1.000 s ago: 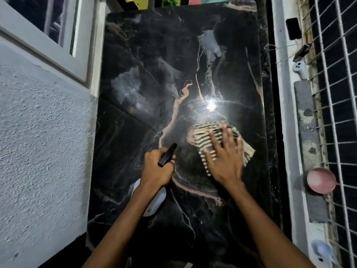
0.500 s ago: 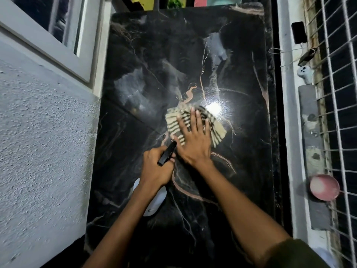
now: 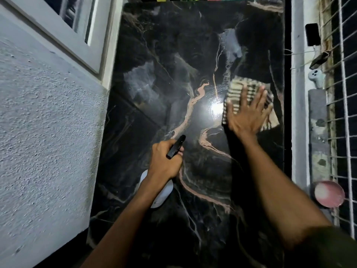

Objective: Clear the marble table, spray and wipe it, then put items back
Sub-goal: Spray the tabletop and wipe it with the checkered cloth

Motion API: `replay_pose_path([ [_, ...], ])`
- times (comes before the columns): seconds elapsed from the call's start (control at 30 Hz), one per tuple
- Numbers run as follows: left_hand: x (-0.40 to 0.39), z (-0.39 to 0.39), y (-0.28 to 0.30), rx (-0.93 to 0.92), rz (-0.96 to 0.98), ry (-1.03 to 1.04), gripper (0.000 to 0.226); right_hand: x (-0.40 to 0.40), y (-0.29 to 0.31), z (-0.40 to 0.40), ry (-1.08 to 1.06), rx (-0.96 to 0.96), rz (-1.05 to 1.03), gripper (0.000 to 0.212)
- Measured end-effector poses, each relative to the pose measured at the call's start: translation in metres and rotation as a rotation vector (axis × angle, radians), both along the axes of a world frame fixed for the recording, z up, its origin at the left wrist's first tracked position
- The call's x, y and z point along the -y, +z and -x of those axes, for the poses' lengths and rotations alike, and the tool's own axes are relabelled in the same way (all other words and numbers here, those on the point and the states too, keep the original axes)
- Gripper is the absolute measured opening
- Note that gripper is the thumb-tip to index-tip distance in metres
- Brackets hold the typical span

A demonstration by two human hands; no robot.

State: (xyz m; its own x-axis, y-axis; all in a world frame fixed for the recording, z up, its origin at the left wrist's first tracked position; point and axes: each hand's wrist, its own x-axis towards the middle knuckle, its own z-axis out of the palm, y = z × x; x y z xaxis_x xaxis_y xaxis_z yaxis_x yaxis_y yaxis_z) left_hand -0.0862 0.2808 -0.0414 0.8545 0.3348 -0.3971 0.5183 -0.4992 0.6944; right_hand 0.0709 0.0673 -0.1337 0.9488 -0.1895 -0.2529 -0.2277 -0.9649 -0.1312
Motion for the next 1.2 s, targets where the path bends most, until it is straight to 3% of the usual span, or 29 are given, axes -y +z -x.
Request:
replay_pose_path([
  [0.13,-0.01,0.003,0.001,0.013,-0.008,0.018,0.018,-0.081,0.002,-0.009,0.222,-0.002,-0.023,0.084],
  [0.3,-0.024,0.005,-0.001,0.015,-0.031,0.007,0.011,-0.131,-0.011,0.088,0.659,0.059,-0.126,0.077],
  [0.43,-0.034,0.005,-0.003,0.001,-0.035,0.029,0.009,-0.083,-0.02,0.14,0.62,0.114,-0.172,0.069],
  [0.6,-0.046,0.005,-0.007,0.029,-0.012,0.082,0.012,-0.046,-0.012,0.104,0.504,0.036,-0.089,0.073],
  [0.83,-0.07,0.019,-0.012,0.02,0.033,0.184,0.015,-0.144,-0.007,-0.012,0.384,0.071,-0.069,0.079],
  [1.0,-0.091,0.027,-0.013,0.036,0.019,0.228,0.017,-0.22,-0.003,-0.005,0.602,0.074,-0.093,0.072],
  [1.2,-0.105,0.02,-0.013,0.049,0.009,0.235,0.015,-0.211,-0.013,0.092,0.888,0.105,-0.179,0.065],
])
